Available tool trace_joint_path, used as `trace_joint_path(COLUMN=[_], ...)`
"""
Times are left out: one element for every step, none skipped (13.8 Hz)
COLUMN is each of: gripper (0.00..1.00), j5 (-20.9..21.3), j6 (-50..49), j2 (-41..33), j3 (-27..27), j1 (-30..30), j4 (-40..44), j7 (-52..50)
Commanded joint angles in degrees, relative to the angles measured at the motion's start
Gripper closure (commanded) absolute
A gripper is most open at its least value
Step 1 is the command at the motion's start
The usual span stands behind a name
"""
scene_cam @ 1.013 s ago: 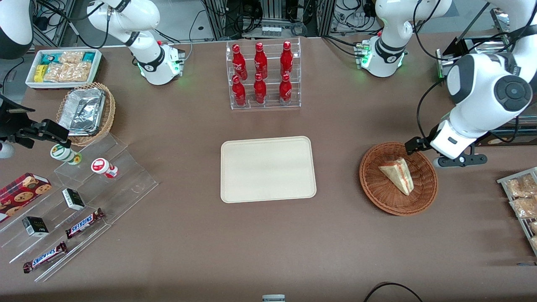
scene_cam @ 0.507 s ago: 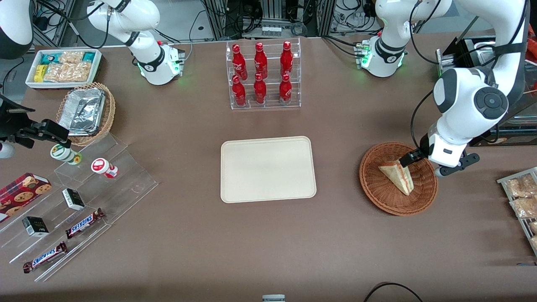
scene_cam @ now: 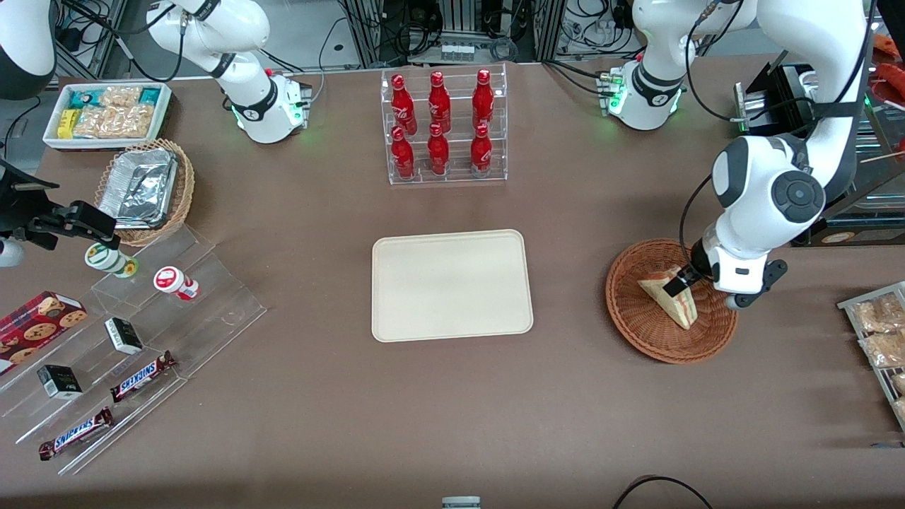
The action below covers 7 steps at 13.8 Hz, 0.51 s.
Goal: Place sandwich from basket to tray
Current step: 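Lower the open left gripper around the sandwich and close it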
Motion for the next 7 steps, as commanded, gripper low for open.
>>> trace_joint_path(gripper=[0.0,0.0,0.0,0.0,0.0,0.0,0.0], j5=[1.0,0.9,0.9,1.0,0.9,0.9,0.9], j6=[0.6,0.5,0.5,0.5,0.8,1.1,1.4], j2=[0.5,0.5,0.2,0.1,0.2,0.6,1.0], j3=[0.1,0.1,0.2,0.2,0.2,0.3,0.3], j1=[-0.3,-0.3,-0.1,0.1,0.2,0.2,0.2], j4=[-0.3,-0.8,-1.6,-2.0,-2.2,-2.1,-2.1], j7=[2.4,5.1,7.2,8.1,8.1,8.0,7.9])
